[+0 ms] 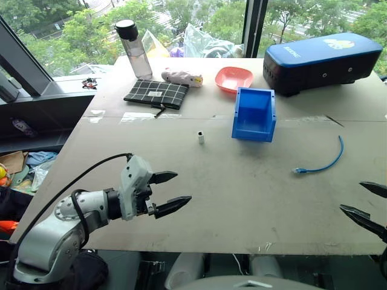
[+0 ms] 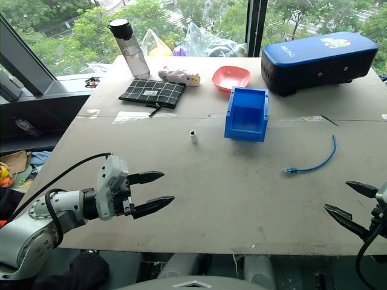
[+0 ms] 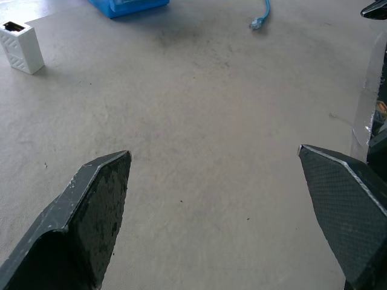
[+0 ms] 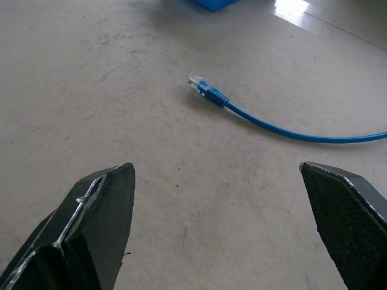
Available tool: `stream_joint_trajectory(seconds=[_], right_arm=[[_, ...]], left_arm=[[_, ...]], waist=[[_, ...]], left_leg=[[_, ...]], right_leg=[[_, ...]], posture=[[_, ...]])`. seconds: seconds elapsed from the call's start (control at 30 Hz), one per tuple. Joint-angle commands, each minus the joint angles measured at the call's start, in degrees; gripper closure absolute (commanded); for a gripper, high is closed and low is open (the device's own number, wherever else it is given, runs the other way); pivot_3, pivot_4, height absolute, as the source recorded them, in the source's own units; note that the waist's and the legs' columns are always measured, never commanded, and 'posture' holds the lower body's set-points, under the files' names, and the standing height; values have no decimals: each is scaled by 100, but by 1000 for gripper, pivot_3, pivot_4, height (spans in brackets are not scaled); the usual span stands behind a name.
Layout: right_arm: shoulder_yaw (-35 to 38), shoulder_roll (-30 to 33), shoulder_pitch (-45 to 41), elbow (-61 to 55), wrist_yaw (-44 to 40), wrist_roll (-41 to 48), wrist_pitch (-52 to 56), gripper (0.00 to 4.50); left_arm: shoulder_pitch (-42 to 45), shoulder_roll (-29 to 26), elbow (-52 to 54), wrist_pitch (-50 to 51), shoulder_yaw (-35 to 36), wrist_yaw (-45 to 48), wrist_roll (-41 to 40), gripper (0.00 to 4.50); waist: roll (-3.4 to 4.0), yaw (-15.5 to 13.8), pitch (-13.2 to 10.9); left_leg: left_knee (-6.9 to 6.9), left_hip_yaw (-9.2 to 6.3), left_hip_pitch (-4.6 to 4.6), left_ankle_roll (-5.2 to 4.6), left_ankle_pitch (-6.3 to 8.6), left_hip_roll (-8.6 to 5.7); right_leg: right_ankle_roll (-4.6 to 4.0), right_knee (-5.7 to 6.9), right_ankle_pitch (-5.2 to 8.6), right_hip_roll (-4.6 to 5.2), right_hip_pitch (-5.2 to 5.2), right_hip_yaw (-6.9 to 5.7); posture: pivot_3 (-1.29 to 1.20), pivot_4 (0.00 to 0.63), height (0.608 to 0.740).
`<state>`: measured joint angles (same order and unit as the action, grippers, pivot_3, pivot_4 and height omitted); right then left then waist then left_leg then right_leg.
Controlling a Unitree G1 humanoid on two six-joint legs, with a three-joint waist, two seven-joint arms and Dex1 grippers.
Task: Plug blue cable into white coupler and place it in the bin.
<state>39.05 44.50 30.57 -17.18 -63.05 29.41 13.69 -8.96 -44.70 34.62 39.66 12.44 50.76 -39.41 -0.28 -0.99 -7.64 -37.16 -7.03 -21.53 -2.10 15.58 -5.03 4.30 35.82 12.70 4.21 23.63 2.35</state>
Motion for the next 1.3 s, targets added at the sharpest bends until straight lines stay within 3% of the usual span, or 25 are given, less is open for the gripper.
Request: stream_joint_trajectory(seconds=[0.03,0.27,0.5,0.6,0.7,0.93,0.97,1.17,1.3], right_arm=[[-95,259,-368,-395,222,210,387,95],[-1943,1529,-2453,-690,525,83,1896,95],[-4120,1804,-4368,823,-48,-1080,1844,95],[-4662,1662,-4894,1586,-274,-1499,1594,95],[-5121,1416,-5335,2582,-372,-1999,1185,933],[-5247,1046,-5581,3400,-619,-2321,468,4262],[-5225,1026,-5537,3338,-658,-2306,416,4470],[-5223,656,-5113,1845,-589,-2120,632,4470],[-5777,77,-5201,920,-207,-2542,1176,4470]], left_arm=[[136,-4,286,33,-47,-81,-168,0],[569,-57,862,109,-489,-12,-502,0],[888,-80,1139,158,-731,-186,-615,0],[934,-92,1212,174,-766,-274,-634,0],[899,-112,1291,118,-743,-383,-546,0],[738,-73,1553,210,-583,-851,-725,0],[715,-70,1559,203,-586,-896,-716,0],[632,-46,1358,-161,-662,-1101,-107,0],[528,-76,1000,-561,-742,-949,352,0]], waist=[[0,1,0],[3,-4,-15],[-7,9,-28],[-9,16,-31],[-7,22,-32],[-50,33,-7],[-54,33,-4],[-58,54,-1],[-55,112,-1]], left_leg=[[0,0,0,0,0,0],[-7,13,4,2,0,10],[-9,9,-14,18,-9,6],[-12,15,-13,18,-8,6],[-10,14,-12,18,-9,8],[-13,21,4,19,-8,10],[-14,21,4,19,-8,10],[-14,22,11,26,-4,15],[0,22,24,41,5,29]], right_leg=[[0,0,0,0,0,0],[-11,-1,-8,-10,-3,-4],[-12,-20,-9,-4,2,-20],[-12,-22,-10,-4,2,-14],[-12,-19,-10,-8,4,-14],[-14,-13,-13,-10,-6,-4],[-15,-13,-14,-10,-6,-3],[-16,-5,-14,-17,-5,2],[-17,-2,-12,-29,-4,6]], posture=[[0,150,740],[0,150,740],[0,150,740],[0,150,740],[0,150,740],[0,150,740],[0,150,740],[0,150,740],[0,150,740]])
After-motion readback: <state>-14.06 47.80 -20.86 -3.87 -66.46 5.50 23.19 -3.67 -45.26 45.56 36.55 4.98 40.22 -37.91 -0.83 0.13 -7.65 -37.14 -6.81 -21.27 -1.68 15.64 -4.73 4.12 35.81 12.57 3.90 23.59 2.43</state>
